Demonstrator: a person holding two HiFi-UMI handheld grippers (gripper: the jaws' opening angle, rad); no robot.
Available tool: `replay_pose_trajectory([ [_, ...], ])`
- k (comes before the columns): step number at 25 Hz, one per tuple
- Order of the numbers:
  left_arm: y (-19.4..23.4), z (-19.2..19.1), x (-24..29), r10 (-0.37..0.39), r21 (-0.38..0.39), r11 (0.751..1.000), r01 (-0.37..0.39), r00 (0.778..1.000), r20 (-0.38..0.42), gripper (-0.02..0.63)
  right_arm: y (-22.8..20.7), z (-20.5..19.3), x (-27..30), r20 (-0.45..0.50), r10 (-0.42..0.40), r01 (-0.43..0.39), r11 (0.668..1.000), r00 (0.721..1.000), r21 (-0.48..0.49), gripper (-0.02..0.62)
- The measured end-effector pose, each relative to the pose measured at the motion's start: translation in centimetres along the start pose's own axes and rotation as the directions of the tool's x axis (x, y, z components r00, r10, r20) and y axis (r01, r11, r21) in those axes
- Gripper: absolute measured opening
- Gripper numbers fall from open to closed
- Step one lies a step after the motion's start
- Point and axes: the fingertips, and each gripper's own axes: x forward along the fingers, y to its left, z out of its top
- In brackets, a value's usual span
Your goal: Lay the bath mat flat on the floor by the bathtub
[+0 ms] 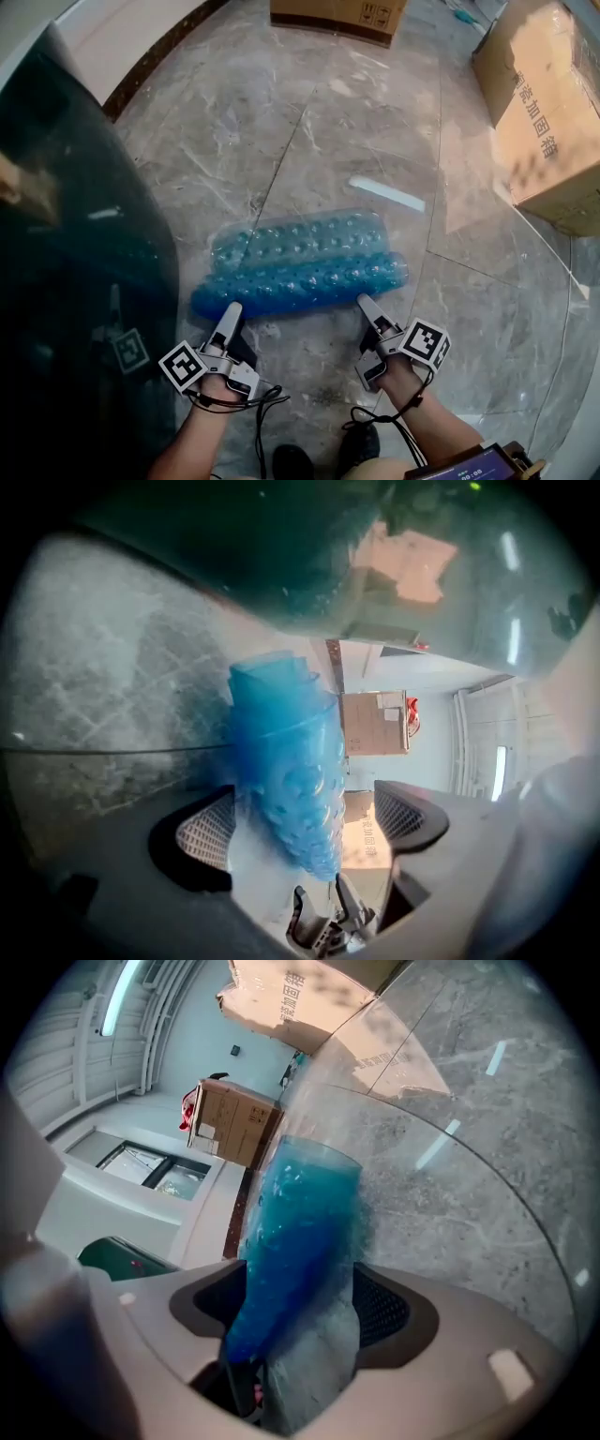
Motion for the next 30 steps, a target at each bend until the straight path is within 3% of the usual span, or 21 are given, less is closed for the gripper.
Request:
replay_pose_trajectory([
  [2,0.0,-0.1,-1.5,0.011,0.006,1.000,-0.011,1.000,0.018,0.418,0.6,-0.7,-0.5,-0.024,-0.009,0.008,0.999,1.000,-0.052,0.348],
  [7,-0.6,-1.3,-2.8,0.058,0.085,0.995,-0.057,0.998,-0.008,0.190,4.4,-1.0,-0.9,-0.047,-0.041,0.030,0.973,0.998,-0.227,0.245],
  [8,-0.9,-1.9,-2.9,0.066,0.088,0.994,-0.063,0.997,-0.029,0.023,5.3,-1.0,-1.0,-0.055,-0.040,0.023,0.963,0.998,-0.267,0.134],
  [9,-1.4,-2.6,-3.1,0.068,0.091,0.994,-0.063,0.996,-0.052,0.005,6.4,-1.1,-1.0,-0.068,-0.024,0.002,0.952,0.997,-0.305,0.038],
  [11,-2.3,-3.8,-3.5,0.068,0.138,0.989,-0.055,0.994,-0.091,0.005,8.6,-1.2,-1.1,-0.096,0.021,-0.057,0.916,0.995,-0.396,0.009],
  [12,-2.8,-3.9,-3.6,0.067,0.200,0.979,-0.045,0.992,-0.104,0.005,9.6,-1.0,-1.1,-0.103,0.033,-0.076,0.887,0.994,-0.455,0.009],
  [14,-4.3,-3.6,-3.1,0.046,0.378,0.926,0.003,0.992,-0.120,0.005,10.7,-0.2,-0.5,-0.091,0.007,-0.059,0.804,0.996,-0.592,0.009],
  [17,-5.2,-2.9,-0.8,0.092,0.615,0.788,-0.018,0.992,-0.089,0.005,9.6,0.9,1.1,-0.025,-0.140,0.070,0.632,0.990,-0.772,0.012],
  [19,-4.9,-3.0,1.0,0.170,0.706,0.704,-0.080,0.984,-0.058,0.005,7.6,0.7,2.2,-0.005,-0.252,0.135,0.537,0.968,-0.833,0.014],
  [21,-4.9,-3.2,2.8,0.223,0.742,0.660,-0.120,0.974,-0.040,0.005,6.2,0.4,3.0,-0.010,-0.308,0.155,0.505,0.951,-0.849,0.015],
  [26,-3.5,-3.0,4.7,0.277,0.744,0.647,-0.170,0.961,-0.021,0.005,5.8,0.2,3.9,-0.011,-0.313,0.153,0.492,0.950,-0.857,0.014],
  [30,-2.8,-3.4,5.2,0.301,0.787,0.593,-0.170,0.953,-0.021,0.005,5.6,-0.1,4.1,-0.008,-0.310,0.140,0.454,0.951,-0.880,0.014],
])
